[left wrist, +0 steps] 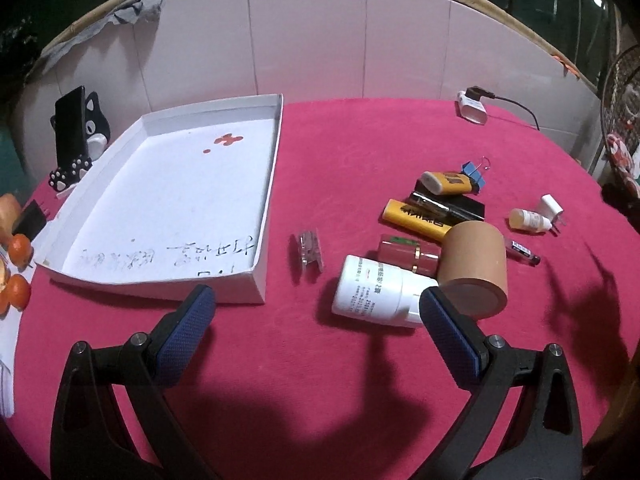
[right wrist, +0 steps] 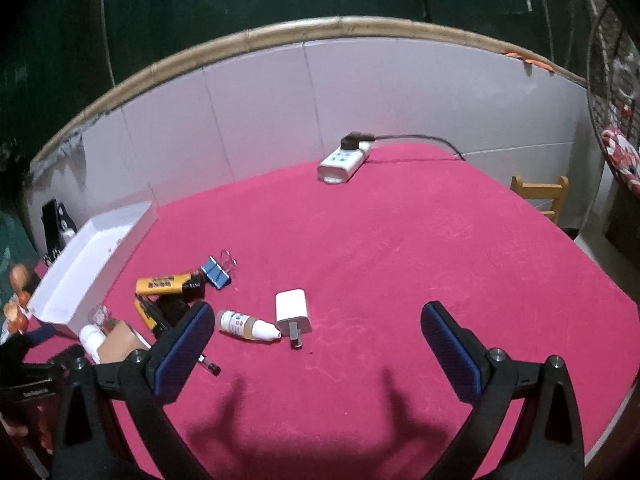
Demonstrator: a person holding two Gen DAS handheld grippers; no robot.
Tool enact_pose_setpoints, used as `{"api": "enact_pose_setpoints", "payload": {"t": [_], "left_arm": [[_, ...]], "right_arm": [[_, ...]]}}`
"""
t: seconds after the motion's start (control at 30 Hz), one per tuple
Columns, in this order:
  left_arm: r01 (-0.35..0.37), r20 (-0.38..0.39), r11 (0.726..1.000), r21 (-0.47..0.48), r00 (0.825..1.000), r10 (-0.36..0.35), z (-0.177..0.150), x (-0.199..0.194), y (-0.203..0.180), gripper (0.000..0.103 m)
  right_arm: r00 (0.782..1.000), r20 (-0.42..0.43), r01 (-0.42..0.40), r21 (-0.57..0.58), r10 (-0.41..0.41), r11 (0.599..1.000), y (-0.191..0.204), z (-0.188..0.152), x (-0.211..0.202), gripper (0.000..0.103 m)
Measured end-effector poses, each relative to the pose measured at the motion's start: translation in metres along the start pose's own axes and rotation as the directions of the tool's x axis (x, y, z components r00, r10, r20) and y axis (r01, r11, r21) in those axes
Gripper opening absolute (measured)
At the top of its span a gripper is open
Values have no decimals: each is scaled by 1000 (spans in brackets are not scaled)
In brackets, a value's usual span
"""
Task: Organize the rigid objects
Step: 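Grasp the white USB charger with the right tool while the left tool grasps the white pill bottle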
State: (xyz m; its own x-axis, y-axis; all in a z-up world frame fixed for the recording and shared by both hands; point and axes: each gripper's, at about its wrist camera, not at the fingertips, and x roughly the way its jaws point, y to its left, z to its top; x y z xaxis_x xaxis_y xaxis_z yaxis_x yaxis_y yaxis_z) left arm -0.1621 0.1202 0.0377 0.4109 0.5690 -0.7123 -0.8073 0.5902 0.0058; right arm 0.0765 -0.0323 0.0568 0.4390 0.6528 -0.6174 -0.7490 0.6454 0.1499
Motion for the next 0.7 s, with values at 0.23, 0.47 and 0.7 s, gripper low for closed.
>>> {"api": "enact_pose_setpoints", "payload": {"t": [0.23, 0.47, 0.7], "left_arm": [[33, -17, 999, -9, 999, -33, -2, 3, 1, 103], [54, -10, 997, 57, 999, -54, -4, 4, -13, 103], [20, 9, 991, 134, 1000, -22, 1, 15, -22, 103]], "right_arm": [[1000, -19, -3, -26, 2, 1000, 10, 4, 15, 101], [998, -55, -30, -21, 29, 999, 9, 3, 24, 87], [992, -117, -50, -54, 43, 997, 21, 8, 46, 61]]}}
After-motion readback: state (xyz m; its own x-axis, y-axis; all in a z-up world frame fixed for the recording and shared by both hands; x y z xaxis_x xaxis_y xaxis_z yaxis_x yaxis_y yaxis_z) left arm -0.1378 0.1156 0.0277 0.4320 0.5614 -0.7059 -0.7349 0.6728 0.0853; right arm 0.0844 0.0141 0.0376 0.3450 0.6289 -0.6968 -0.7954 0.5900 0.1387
